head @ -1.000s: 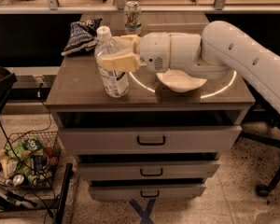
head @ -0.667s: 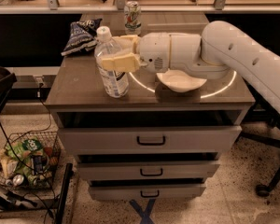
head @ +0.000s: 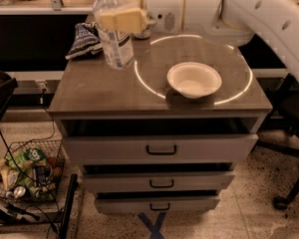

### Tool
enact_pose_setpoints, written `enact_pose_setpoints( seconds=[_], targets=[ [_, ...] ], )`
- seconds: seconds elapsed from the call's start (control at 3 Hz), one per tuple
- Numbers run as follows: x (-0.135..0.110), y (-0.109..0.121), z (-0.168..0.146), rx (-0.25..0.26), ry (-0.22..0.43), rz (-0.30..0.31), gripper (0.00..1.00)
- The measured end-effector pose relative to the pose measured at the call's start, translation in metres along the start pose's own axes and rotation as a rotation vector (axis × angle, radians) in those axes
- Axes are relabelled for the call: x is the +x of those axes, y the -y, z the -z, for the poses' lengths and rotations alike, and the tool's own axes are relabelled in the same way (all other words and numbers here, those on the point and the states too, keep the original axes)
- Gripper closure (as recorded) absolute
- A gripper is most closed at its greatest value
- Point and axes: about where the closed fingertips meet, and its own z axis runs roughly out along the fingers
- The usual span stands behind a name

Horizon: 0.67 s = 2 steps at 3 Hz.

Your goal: Move blue plastic bottle near 7up can

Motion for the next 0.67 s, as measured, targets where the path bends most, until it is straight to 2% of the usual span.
enact_pose_setpoints(
  seconds=[0.33, 0.67],
  targets=[
    [-0.056, 0.058, 0.01, 0.083, -0.041, -0.038, 1.0],
    [-0.078, 0.11, 0.03, 0.181, -0.039, -0.105, 1.0]
  ],
)
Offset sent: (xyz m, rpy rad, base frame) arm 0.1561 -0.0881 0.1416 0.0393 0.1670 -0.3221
